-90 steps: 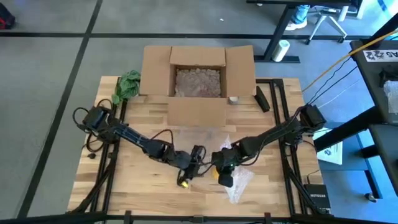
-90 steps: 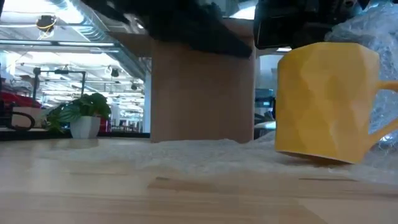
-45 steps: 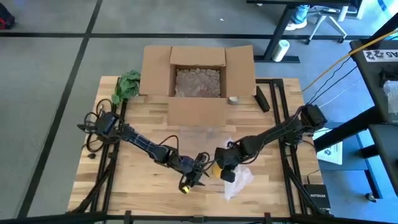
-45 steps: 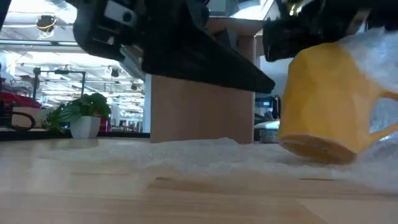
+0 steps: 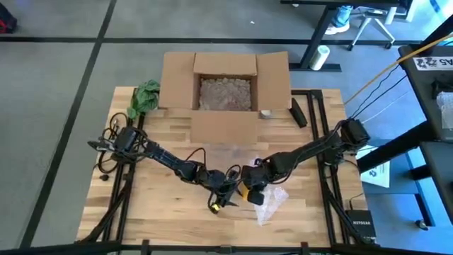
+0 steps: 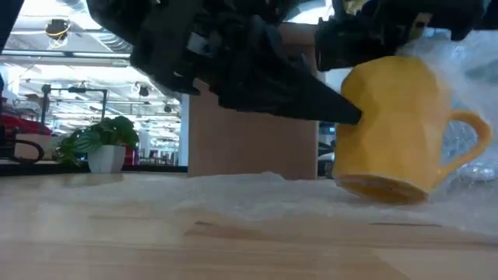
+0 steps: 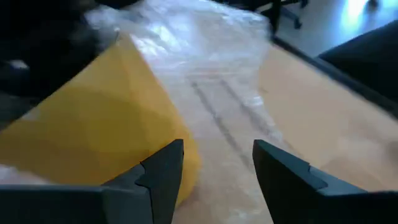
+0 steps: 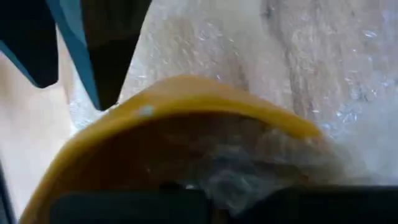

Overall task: Wrap mug
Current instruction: Wrap the yellow mug with the bubble wrap

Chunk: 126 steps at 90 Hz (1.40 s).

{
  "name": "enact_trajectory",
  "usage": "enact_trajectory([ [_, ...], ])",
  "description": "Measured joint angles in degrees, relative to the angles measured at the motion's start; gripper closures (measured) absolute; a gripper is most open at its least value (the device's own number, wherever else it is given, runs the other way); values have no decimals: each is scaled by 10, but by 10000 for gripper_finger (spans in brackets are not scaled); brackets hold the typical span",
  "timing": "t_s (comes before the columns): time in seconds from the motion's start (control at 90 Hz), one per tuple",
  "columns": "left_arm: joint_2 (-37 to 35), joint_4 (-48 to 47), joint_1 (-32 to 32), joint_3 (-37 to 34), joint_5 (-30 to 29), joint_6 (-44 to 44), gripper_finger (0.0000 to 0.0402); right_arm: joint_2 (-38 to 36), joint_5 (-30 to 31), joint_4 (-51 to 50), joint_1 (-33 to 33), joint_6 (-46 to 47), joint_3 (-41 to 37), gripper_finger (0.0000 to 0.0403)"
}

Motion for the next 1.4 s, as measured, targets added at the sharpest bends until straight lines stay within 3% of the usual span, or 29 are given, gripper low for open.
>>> enact_trajectory([
  [0.289,59,8,8,35,16,-8,225,2,-14,2,0,-9,16,402],
  [0.633,63,1,71,53,13,-14,225,2,-28,-24,-2,1,15,403],
  [1.111,31,-42,30,55,-9,7,225,3,-43,-22,1,-4,6,403],
  [1.4,28,-74,39,54,-29,18,225,50,-57,-2,0,-9,8,403],
])
